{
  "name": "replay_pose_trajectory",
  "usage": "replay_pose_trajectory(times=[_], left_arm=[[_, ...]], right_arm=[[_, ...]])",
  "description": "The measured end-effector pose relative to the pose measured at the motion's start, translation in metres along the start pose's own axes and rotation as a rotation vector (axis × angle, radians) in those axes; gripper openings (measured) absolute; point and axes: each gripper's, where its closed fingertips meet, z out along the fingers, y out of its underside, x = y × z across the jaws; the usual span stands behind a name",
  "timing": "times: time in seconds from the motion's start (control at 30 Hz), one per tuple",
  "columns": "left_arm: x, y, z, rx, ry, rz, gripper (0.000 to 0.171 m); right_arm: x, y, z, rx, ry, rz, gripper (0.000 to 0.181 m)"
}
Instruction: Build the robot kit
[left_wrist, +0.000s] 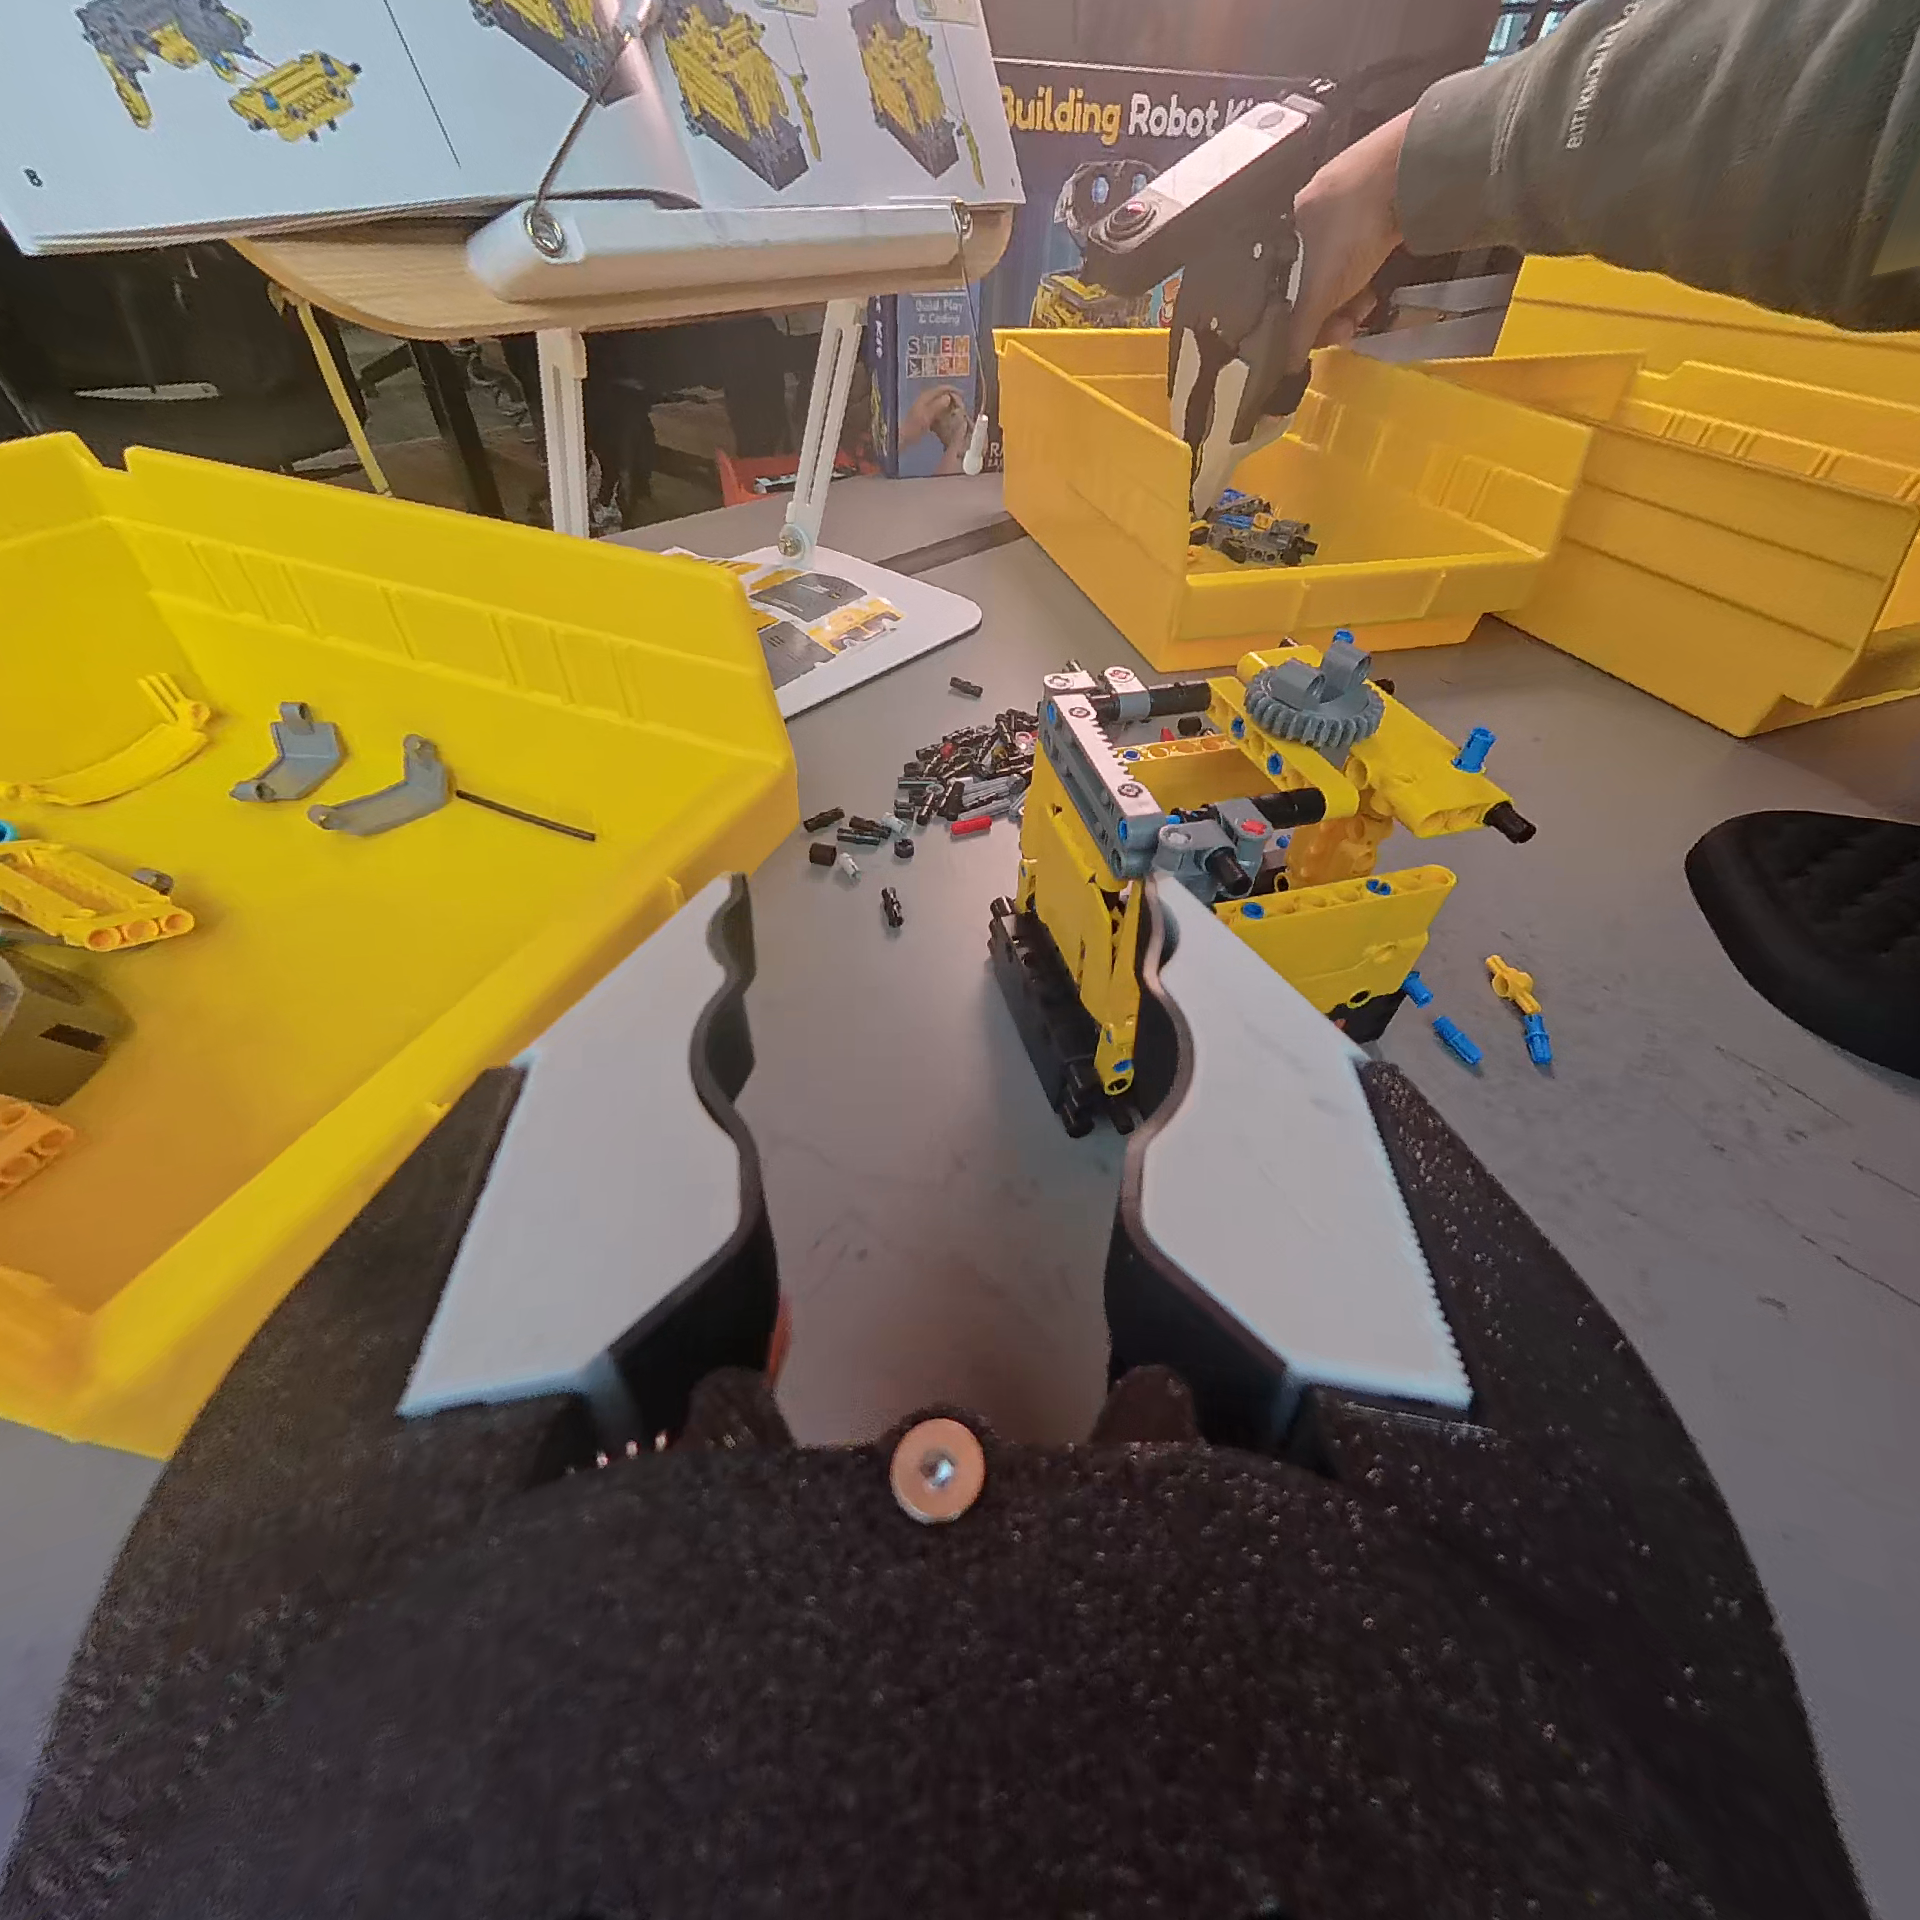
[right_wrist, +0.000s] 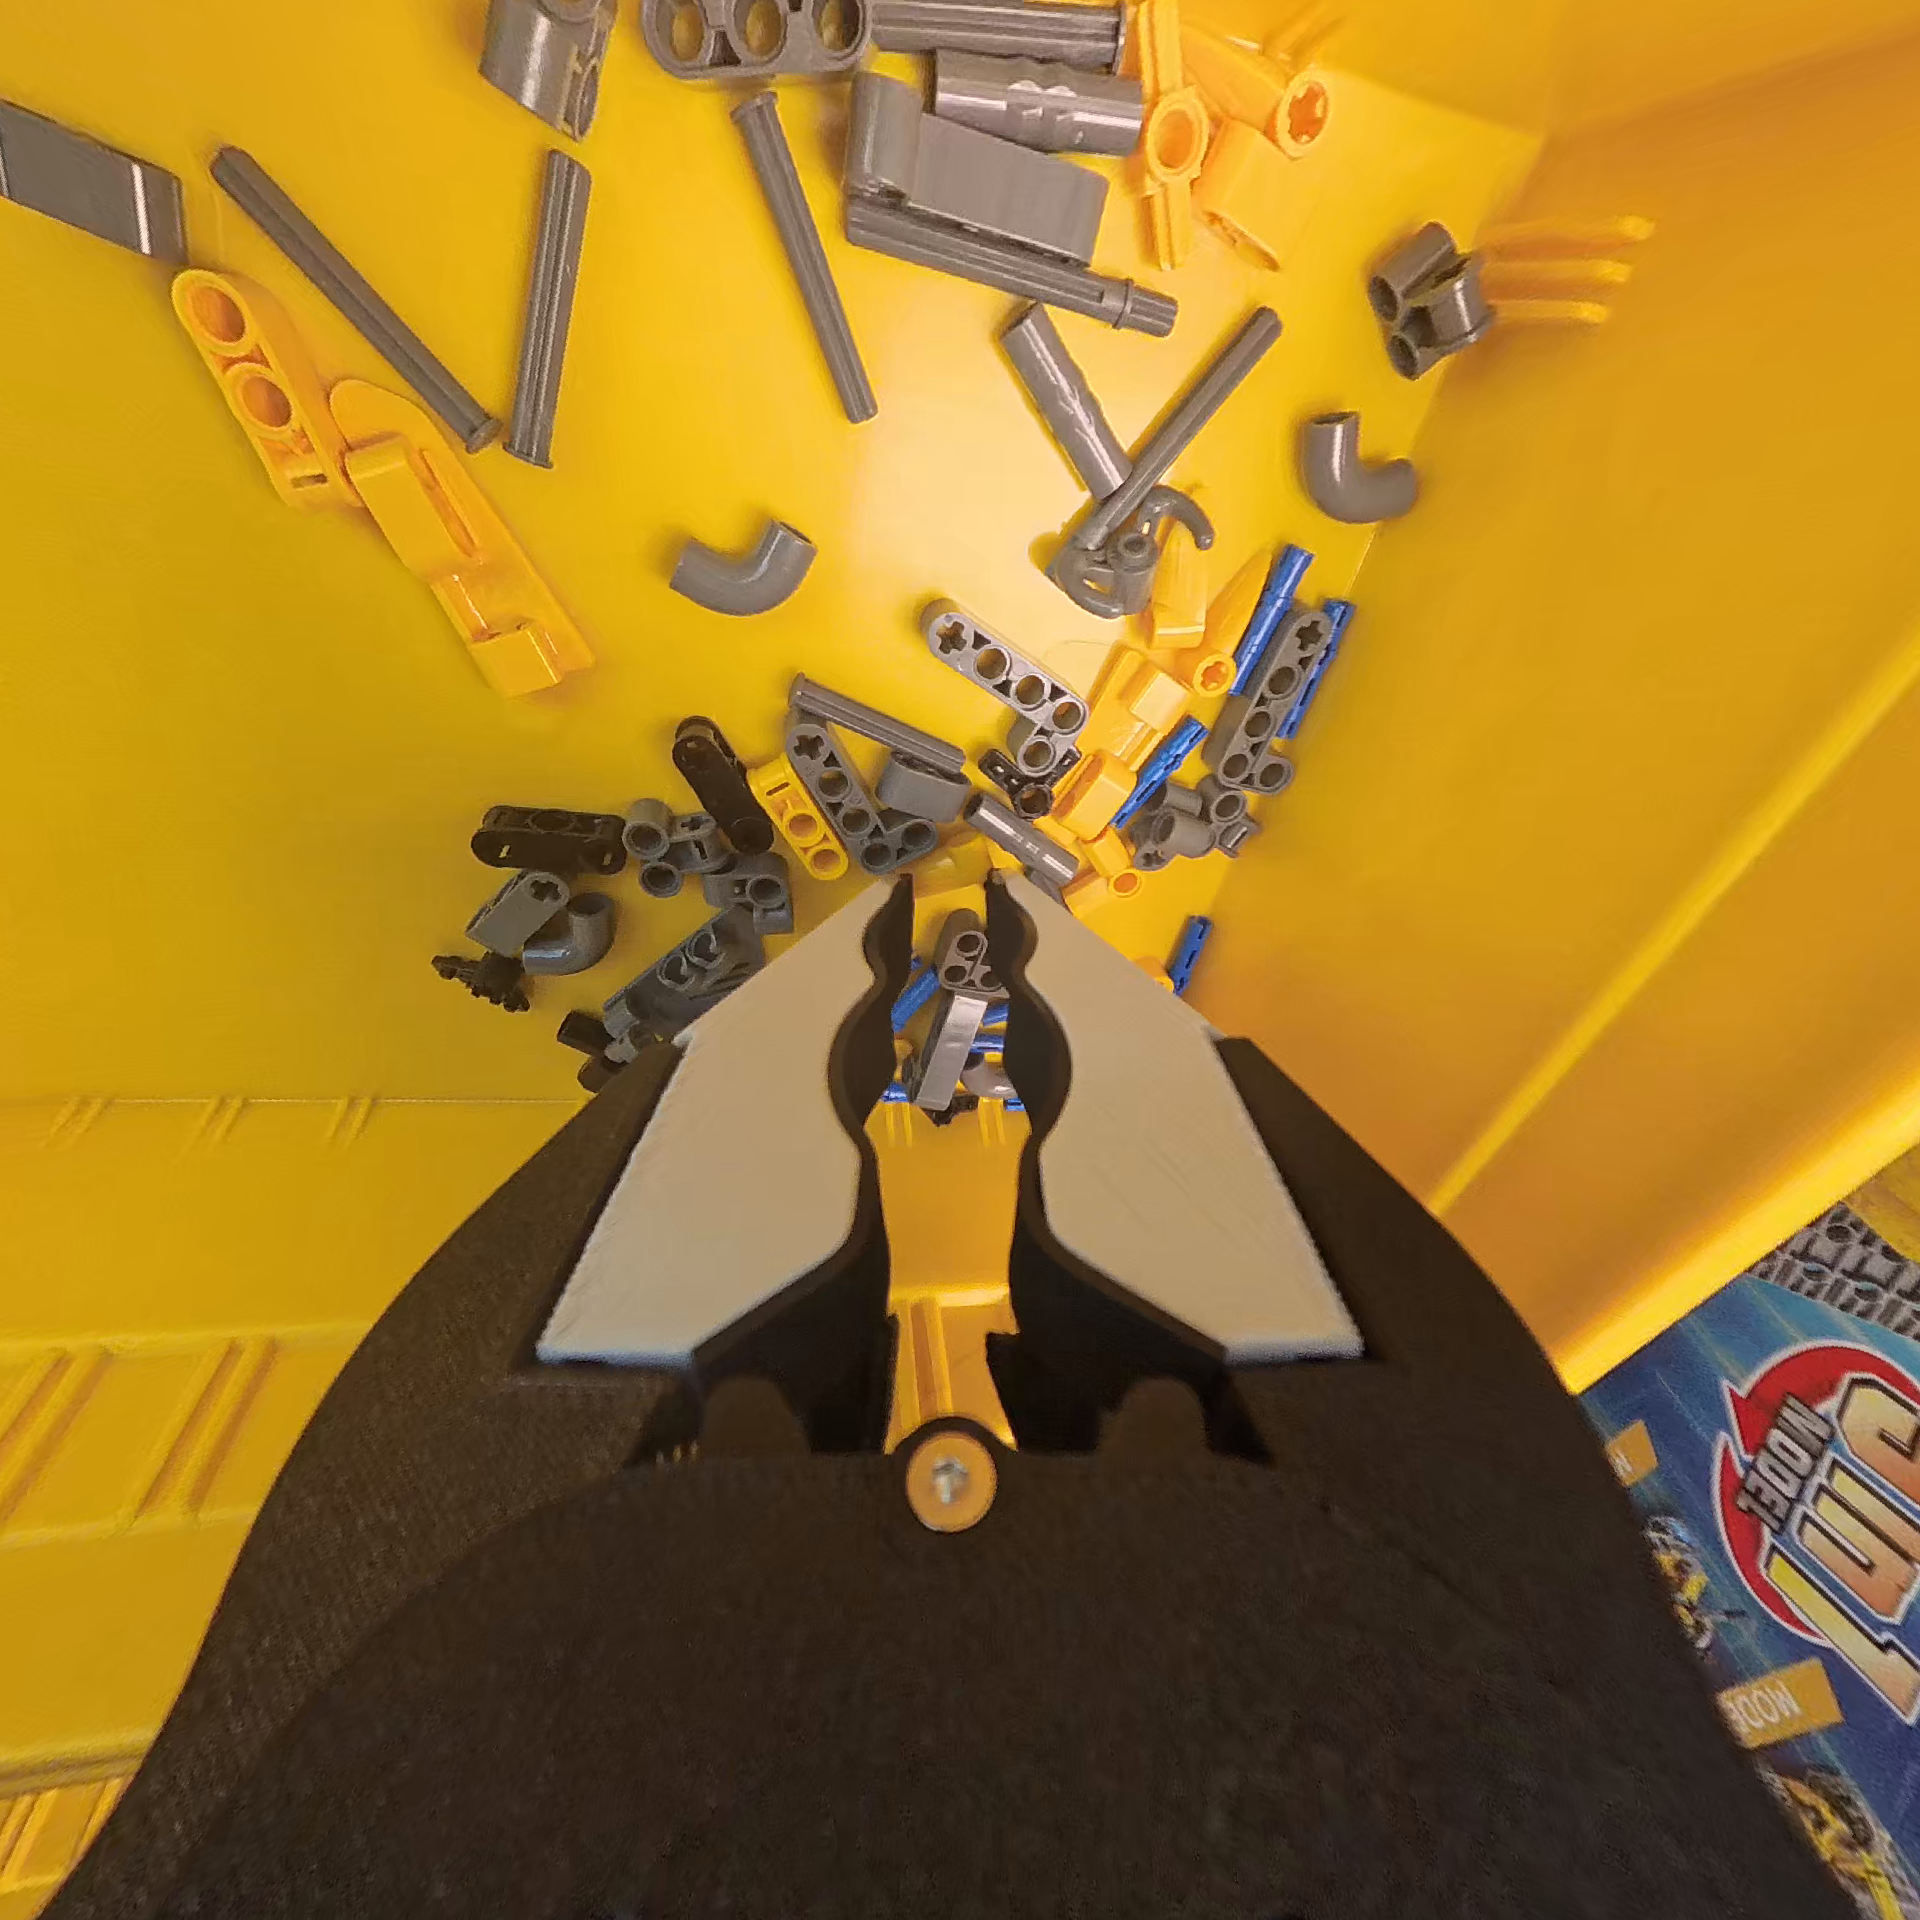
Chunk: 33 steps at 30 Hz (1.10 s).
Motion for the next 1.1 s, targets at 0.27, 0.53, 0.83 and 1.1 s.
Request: replay_pose_trajectory(times=[0.27, 0.53, 0.83, 1.1], left_arm=[[0.001, 0.001, 0.0, -0.008, -0.001, 0.012, 0.073], [0.0, 0.001, -0.001, -0.006, -0.006, 0.013, 0.074], [0.0, 0.002, -0.001, -0.008, 0.006, 0.001, 0.075], [0.003, 0.002, -0.001, -0.013, 0.012, 0.015, 0.075]], right_arm=[[0.0, 0.003, -0.014, 0.06, 0.026, 0.057, 0.003], [0.001, 0.003, 0.002, 0.057, -0.044, 0.152, 0.009], [0.001, -0.003, 0.003, 0.01, -0.055, 0.135, 0.007], [-0.016, 0.006, 0.001, -0.026, 0.007, -0.026, 0.007]])
